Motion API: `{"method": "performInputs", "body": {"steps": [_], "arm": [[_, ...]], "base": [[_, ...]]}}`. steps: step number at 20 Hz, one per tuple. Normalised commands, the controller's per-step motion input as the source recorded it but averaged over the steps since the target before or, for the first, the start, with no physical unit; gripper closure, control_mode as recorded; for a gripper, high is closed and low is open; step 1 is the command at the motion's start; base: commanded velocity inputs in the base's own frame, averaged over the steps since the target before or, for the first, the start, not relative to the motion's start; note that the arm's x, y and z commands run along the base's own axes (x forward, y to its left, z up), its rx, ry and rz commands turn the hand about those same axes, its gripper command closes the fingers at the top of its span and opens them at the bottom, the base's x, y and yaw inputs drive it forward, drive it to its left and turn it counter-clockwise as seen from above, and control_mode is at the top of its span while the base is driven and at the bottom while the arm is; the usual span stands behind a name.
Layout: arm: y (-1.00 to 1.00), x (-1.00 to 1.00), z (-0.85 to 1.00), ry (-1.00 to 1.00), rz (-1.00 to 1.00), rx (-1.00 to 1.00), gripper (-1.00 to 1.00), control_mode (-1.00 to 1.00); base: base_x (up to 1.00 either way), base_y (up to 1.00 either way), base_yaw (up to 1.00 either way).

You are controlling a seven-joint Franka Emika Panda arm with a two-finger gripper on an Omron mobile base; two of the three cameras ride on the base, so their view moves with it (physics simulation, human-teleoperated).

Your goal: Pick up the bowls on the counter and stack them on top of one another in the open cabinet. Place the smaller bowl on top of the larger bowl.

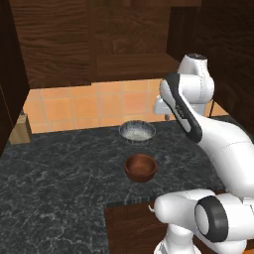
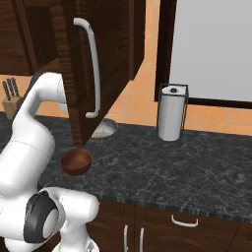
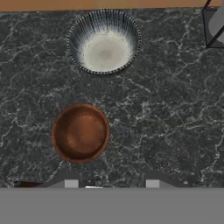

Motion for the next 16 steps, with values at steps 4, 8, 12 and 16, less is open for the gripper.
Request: {"method": "performInputs", "body": {"steps": [4,8,12,16], "arm": [[0.17,0.17,-0.52,0.09,-0.01,-0.21,-1.00,-1.00],[0.83,-0.09,-1.00,0.14,0.02,-0.02,-1.00,-1.00],[1.00,0.00,-1.00,0.01,0.10,-0.03,-1.00,-1.00],[1.00,0.00,-0.95,0.00,0.07,-0.24,-1.00,-1.00]], "base": [[0.00,0.00,0.00],[0.00,0.00,0.00],[0.00,0.00,0.00],[0.00,0.00,0.00]]}}
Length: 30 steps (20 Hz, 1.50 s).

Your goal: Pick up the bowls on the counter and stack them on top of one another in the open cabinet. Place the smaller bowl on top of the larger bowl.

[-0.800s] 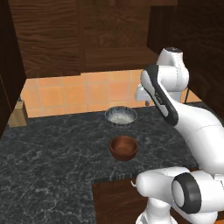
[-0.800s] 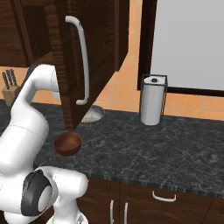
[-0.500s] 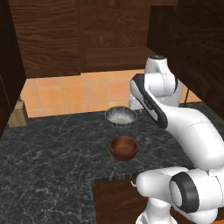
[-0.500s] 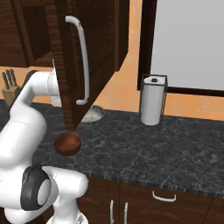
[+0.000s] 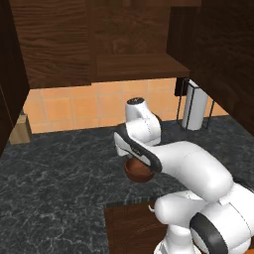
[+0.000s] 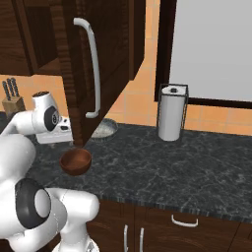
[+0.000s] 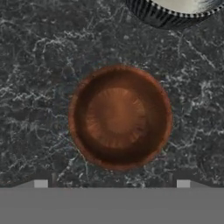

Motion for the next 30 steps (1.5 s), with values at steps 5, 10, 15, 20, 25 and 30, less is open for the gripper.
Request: {"method": "performInputs", "body": {"steps": [5,10,15,20,25,30], "arm": [[0.79,-0.08,-0.58,0.18,0.12,-0.08,-1.00,-1.00],[0.17,0.51,-0.65,0.04,0.00,-0.02,-1.00,-1.00],[-0.03,0.19,-0.41,-0.07,0.00,-0.06,-1.00,-1.00],[-0.08,0.13,-0.29,-0.01,0.00,-0.01,-1.00,-1.00],[-0.14,0.23,-0.23,0.00,0.00,0.00,-1.00,-1.00],[-0.03,0.11,-0.23,0.00,0.00,0.00,1.00,-1.00]], "base": [[0.00,0.00,0.00],[0.00,0.00,0.00],[0.00,0.00,0.00],[0.00,0.00,0.00],[0.00,0.00,0.00],[0.00,0.00,0.00]]}}
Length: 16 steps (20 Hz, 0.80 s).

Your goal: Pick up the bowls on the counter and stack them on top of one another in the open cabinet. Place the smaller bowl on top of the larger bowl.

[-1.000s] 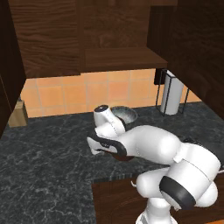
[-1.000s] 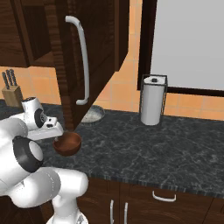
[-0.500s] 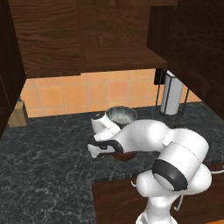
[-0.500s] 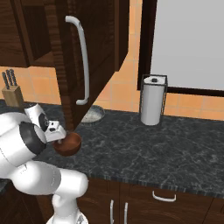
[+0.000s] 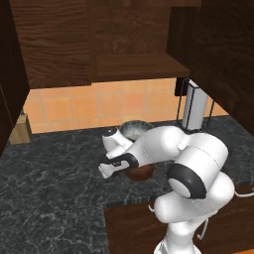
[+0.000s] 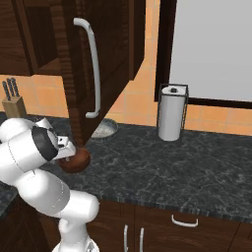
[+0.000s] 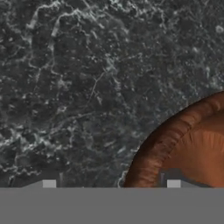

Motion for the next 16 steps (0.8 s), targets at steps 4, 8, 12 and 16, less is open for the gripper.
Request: {"method": "performInputs", "body": {"steps": [4,8,12,16], "arm": [[-0.05,0.00,-0.01,0.01,0.01,0.00,1.00,-1.00],[-0.23,-0.05,0.44,-0.01,0.22,-0.04,1.00,-1.00],[-0.21,-0.31,1.00,-0.11,0.40,-0.18,1.00,-1.00],[-0.46,-0.07,1.00,-0.13,0.40,-0.20,1.00,-1.00]], "base": [[0.00,0.00,0.00],[0.00,0.00,0.00],[0.00,0.00,0.00],[0.00,0.00,0.00]]}}
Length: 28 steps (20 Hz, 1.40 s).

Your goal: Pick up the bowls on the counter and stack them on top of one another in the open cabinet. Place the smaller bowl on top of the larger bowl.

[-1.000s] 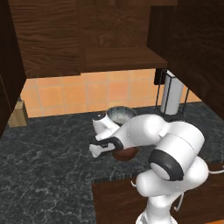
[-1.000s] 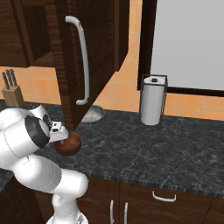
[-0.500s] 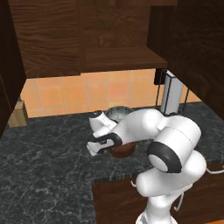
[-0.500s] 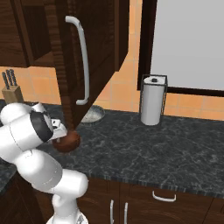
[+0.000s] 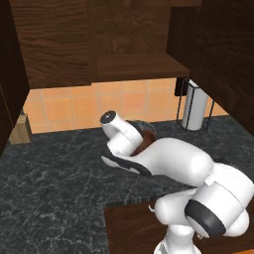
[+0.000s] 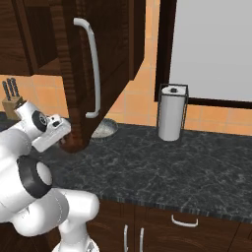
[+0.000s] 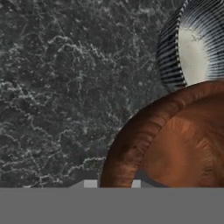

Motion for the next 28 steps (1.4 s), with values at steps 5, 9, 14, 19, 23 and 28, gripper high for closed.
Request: {"method": "performInputs", "body": {"steps": [5,9,14,19,23,28], "arm": [[-0.65,0.62,0.92,-0.04,0.40,-0.14,1.00,-1.00],[-0.36,1.00,0.29,0.09,0.21,0.00,1.00,-1.00],[-0.06,1.00,-0.37,0.19,0.15,0.00,1.00,-1.00],[0.00,0.84,-0.36,0.03,0.07,0.00,1.00,-1.00],[0.00,0.17,-0.68,0.00,0.07,-0.01,1.00,-1.00],[0.00,0.11,-0.49,0.00,0.04,0.00,1.00,-1.00]], "base": [[0.00,0.00,0.00],[0.00,0.00,0.00],[0.00,0.00,0.00],[0.00,0.00,0.00],[0.00,0.00,0.00],[0.00,0.00,0.00]]}}
